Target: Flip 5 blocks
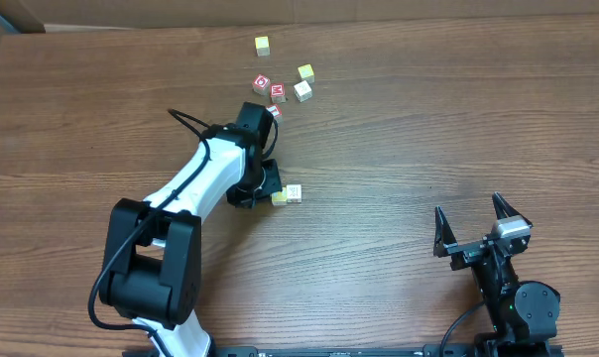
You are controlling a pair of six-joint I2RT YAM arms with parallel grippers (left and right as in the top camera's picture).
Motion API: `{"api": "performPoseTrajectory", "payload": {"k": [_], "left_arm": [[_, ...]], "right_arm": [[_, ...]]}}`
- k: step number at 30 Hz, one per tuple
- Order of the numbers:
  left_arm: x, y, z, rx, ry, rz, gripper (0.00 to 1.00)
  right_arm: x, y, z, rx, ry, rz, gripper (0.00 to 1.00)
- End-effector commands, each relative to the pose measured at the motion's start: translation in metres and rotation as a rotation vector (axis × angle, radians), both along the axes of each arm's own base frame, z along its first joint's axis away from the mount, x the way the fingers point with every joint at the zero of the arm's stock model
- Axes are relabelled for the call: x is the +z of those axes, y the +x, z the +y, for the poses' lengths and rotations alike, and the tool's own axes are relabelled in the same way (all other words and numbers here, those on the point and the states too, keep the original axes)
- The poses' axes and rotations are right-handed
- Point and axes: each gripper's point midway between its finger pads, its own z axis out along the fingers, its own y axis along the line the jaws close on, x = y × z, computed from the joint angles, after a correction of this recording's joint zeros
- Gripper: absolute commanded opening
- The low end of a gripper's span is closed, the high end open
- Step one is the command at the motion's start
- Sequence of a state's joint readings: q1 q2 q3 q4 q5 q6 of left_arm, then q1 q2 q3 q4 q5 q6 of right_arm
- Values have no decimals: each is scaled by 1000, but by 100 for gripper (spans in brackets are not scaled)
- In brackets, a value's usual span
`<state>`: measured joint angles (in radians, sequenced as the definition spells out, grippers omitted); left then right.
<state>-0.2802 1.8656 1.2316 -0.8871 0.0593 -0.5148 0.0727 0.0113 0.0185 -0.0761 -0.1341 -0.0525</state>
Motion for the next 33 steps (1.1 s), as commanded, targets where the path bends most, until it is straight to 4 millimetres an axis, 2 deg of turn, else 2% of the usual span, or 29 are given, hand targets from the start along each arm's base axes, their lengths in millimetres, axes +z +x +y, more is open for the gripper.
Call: {"api": "performPoseTrajectory", "payload": {"k": [1, 7, 13, 19, 24, 33], "left_arm": [[12, 8, 3, 17, 15, -8, 4], [13, -24, -13, -61, -1, 102, 4], [6, -42, -39, -133, -2, 125, 4], [0, -42, -47, -148, 23, 88, 4], [-7, -43, -45, -148, 27, 82, 4], [-7, -30, -35, -181, 94, 24, 4]], "right_arm": [[-3, 0, 0, -1, -4, -1, 100], [-3, 0, 0, -1, -4, -1, 100], [-3, 0, 0, -1, -4, -1, 100], [-3, 0, 0, -1, -4, -1, 100], [-3, 0, 0, -1, -4, -1, 100], [-3, 0, 0, -1, -4, -1, 100]]}}
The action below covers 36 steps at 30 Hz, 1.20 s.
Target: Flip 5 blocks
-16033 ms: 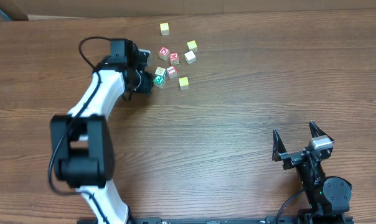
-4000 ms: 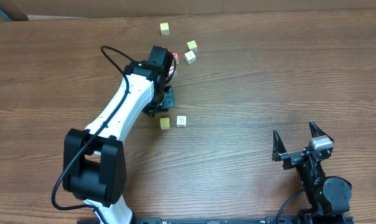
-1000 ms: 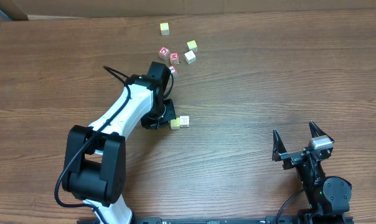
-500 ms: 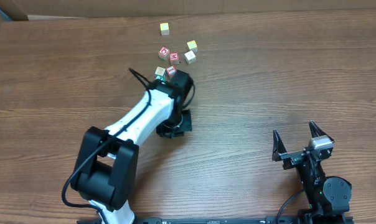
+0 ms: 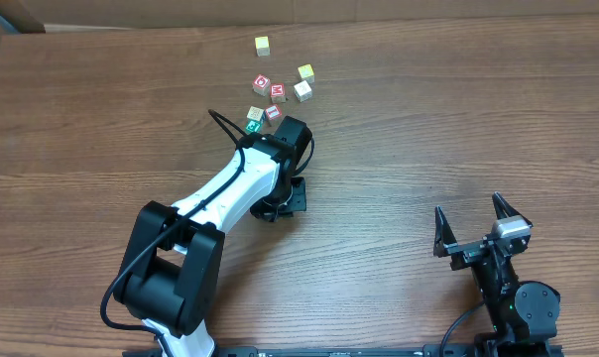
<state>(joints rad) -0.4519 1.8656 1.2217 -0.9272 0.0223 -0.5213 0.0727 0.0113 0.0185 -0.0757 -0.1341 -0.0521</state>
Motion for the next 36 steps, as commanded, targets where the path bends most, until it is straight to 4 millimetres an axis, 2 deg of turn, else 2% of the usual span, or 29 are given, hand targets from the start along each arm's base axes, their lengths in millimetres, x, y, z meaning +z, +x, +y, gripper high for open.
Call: {"api": "performPoseTrajectory", "payload": {"k": [1, 7, 16, 20, 23, 26, 31, 33, 36], "left_arm": [[-4, 4, 8, -24, 44, -21, 4], [-4, 11, 10, -26, 60, -57, 4], [-4, 13, 9, -26, 56, -63, 4], [-2, 10, 1, -50, 12, -43, 4], [9, 10, -1, -68, -11, -31, 4], [32, 20, 1, -55, -21, -62, 4], [69, 49, 19, -7, 11, -194, 4], [74, 58, 35, 16, 79, -238, 4], [69, 60, 52, 36, 143, -238, 4]], "right_arm": [[-3, 0, 0, -1, -4, -1, 100], [-3, 0, 0, -1, -4, 0, 100], [-3, 0, 0, -1, -4, -1, 100], [-3, 0, 0, -1, -4, 0, 100], [-3, 0, 0, -1, -4, -1, 100], [-3, 0, 0, -1, -4, -1, 100], [-3, 0, 0, -1, -4, -1, 100], [-3, 0, 0, -1, -4, -1, 100], [-3, 0, 0, -1, -4, -1, 100]]}}
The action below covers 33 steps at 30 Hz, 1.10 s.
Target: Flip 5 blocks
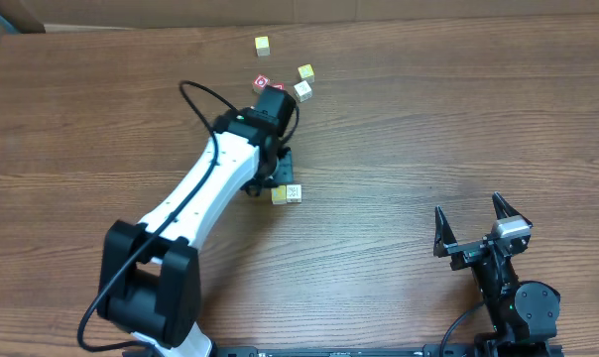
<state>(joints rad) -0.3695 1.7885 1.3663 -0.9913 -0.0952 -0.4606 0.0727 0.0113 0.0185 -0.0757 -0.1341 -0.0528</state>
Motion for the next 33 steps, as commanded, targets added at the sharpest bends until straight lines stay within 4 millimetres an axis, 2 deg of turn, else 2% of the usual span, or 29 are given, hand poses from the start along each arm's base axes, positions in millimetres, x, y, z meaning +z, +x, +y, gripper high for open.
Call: {"api": "performPoseTrajectory", "payload": {"k": [1, 5, 8, 13, 20, 33], "left_arm": [[2, 7, 25, 18, 104, -33, 4], [-19, 3, 29, 22, 122, 18, 4], [-38, 3, 26, 19, 116, 43, 4], [-58, 3, 20, 14, 94, 74, 4], [-69, 4, 10, 7, 42, 93, 4], [-70, 2, -3, -16, -28, 112, 4]], "right_arm": [[-3, 0, 0, -1, -4, 0, 100], [-3, 0, 0, -1, -4, 0, 100], [-3, 0, 0, -1, -4, 0, 100], [-3, 0, 0, -1, -4, 0, 100], [-3, 0, 0, -1, -4, 0, 100], [-3, 0, 0, -1, -4, 0, 100]]}}
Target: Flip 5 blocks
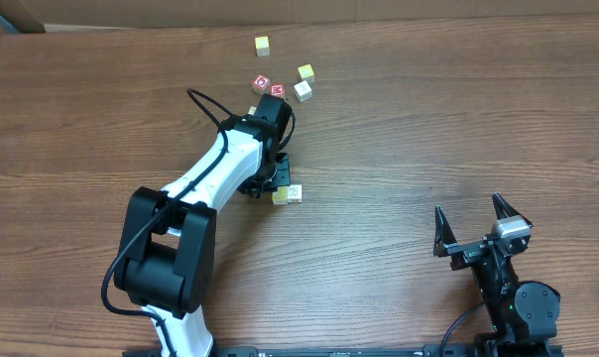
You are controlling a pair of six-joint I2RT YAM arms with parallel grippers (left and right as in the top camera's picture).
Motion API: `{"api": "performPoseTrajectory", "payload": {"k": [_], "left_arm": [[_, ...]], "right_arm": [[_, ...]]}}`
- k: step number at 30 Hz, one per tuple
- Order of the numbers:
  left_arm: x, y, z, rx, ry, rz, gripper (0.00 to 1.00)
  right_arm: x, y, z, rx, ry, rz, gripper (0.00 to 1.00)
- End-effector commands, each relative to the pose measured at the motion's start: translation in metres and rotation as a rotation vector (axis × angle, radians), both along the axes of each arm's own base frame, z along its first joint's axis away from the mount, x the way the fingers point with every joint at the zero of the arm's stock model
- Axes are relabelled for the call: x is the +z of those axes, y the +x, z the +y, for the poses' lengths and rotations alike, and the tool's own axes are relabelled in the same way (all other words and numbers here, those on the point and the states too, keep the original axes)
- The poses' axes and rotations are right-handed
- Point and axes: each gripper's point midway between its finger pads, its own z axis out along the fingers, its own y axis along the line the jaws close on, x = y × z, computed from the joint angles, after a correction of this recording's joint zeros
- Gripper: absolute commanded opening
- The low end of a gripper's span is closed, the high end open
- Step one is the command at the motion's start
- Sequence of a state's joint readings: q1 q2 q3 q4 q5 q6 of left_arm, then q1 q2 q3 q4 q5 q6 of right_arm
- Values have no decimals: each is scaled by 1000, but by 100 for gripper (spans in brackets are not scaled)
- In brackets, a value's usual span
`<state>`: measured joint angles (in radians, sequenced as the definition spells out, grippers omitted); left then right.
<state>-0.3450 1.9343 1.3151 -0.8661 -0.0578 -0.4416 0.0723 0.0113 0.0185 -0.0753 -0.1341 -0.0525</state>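
Small cubes lie at the far middle of the table: a yellow one (263, 45), two red ones (262, 83) (278, 91), a yellow-green one (305, 72) and a white one (302, 90). Nearer, a yellowish block (279, 196) and a white block (294, 192) sit side by side. My left gripper (273, 178) points down just beside and behind that pair. Its wrist hides the fingers, so I cannot see how they stand. The left arm may also cover other cubes. My right gripper (470, 230) is open and empty at the near right.
A cardboard wall (180, 12) runs along the table's far edge. The left arm's black cable (205, 104) loops out over the wood to the left of the wrist.
The left arm's elbow has swung a little to the right and its wrist sits slightly nearer. The block pair by the gripper lies as before. The right arm has not moved.
At first the left gripper was just left of the yellowish and white pair. Then it stood over that pair, hiding it, and a green and a red cube showed behind the arm. Then it was behind the pair, which shows again, and it stays there now.
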Motion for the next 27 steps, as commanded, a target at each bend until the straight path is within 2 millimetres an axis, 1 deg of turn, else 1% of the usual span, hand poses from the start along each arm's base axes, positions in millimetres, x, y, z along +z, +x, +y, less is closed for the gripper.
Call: {"api": "performPoseTrajectory", "payload": {"k": [1, 6, 11, 14, 17, 21, 25, 27], "left_arm": [[-9, -4, -3, -16, -22, 31, 4], [-9, -3, -1, -15, -8, 24, 4], [-6, 0, 13, 5, 38, 13, 4], [2, 5, 17, 23, 30, -9, 4], [19, 14, 22, 45, 10, -58, 4], [53, 27, 31, 90, -30, -142, 4], [85, 35, 47, 132, -50, -228, 4], [95, 37, 56, 147, -53, -256, 4]], "right_arm": [[-3, 0, 0, 0, -4, 0, 100], [-3, 0, 0, -1, -4, 0, 100], [-3, 0, 0, 0, -4, 0, 100], [-3, 0, 0, 0, -4, 0, 100], [-3, 0, 0, -1, -4, 0, 100], [-3, 0, 0, 0, -4, 0, 100], [-3, 0, 0, 0, -4, 0, 100], [-3, 0, 0, 0, -4, 0, 100]]}}
